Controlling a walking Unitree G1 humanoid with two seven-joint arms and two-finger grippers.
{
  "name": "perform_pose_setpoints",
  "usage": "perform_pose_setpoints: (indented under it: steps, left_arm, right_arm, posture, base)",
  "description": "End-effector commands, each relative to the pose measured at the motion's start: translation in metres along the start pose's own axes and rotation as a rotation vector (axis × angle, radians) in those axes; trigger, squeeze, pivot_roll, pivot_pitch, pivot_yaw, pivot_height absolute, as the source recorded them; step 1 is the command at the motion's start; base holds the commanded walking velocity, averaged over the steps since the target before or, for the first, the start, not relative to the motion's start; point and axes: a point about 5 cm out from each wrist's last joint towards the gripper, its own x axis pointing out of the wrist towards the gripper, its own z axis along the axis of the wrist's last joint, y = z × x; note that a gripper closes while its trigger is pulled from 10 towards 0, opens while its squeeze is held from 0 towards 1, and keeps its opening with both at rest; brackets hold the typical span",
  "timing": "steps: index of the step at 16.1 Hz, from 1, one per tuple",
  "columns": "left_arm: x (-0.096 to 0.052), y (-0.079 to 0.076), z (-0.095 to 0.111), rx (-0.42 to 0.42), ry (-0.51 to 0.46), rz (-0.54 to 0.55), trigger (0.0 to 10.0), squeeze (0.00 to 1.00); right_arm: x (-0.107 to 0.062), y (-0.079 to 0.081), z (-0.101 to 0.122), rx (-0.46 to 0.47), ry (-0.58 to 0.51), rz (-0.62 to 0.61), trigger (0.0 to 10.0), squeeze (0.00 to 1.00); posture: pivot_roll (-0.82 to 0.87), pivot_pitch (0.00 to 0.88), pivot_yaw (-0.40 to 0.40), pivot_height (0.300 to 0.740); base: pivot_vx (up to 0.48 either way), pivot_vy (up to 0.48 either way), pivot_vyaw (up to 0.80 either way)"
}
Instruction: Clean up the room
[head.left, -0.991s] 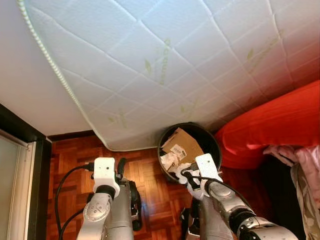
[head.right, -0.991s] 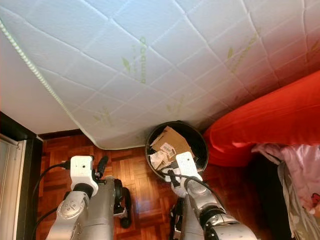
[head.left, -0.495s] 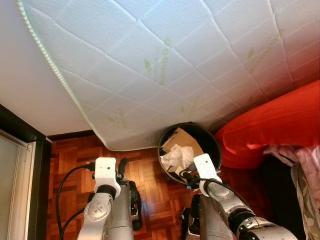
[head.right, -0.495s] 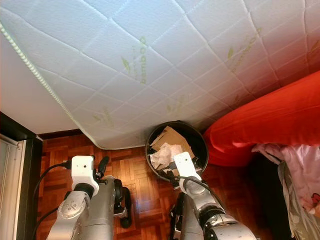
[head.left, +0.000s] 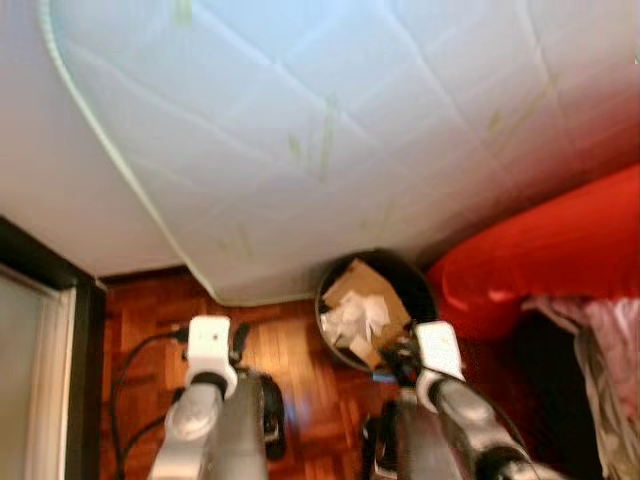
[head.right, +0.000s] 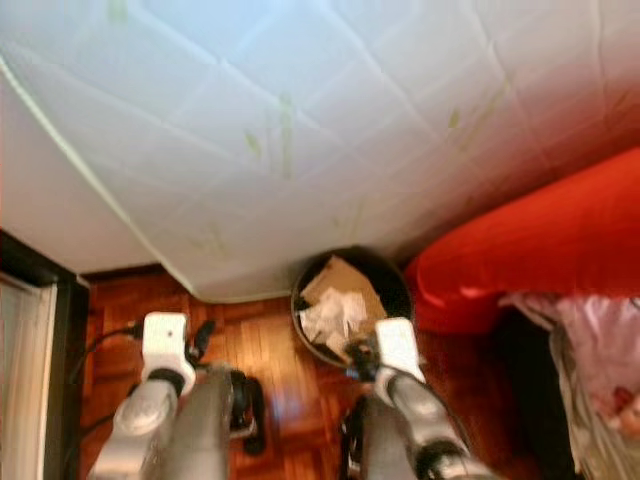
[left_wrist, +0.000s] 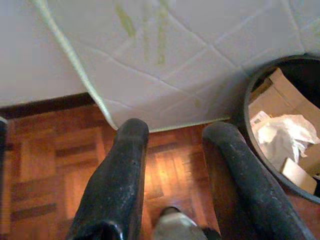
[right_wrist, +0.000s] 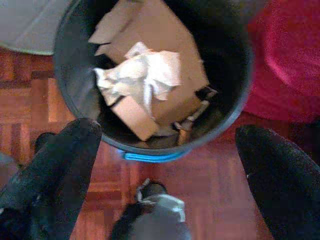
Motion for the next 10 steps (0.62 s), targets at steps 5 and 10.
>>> perform_pose_setpoints:
  steps: [5,10]
  left_arm:
    - [0.006,0.01,-0.033,-0.015,0.182,0.006,10.0,0.0]
    - [0.006,0.012,-0.053,-0.02,0.326,0.004,10.0,0.0]
  right_arm:
    - [-0.011,-0.031,-0.018,0.103,0.02,-0.118,10.0,0.0]
    - [-0.01,-0.031,-0.015,0.161,0.012,-0.15,10.0,0.0]
  posture:
    - [0.08,0.197,-0.049,0.74]
    - [0.05,0.092,-0.018,0.74]
  base:
    - [0.0,0.0,0.0]
    - [0.0,0.0,0.0]
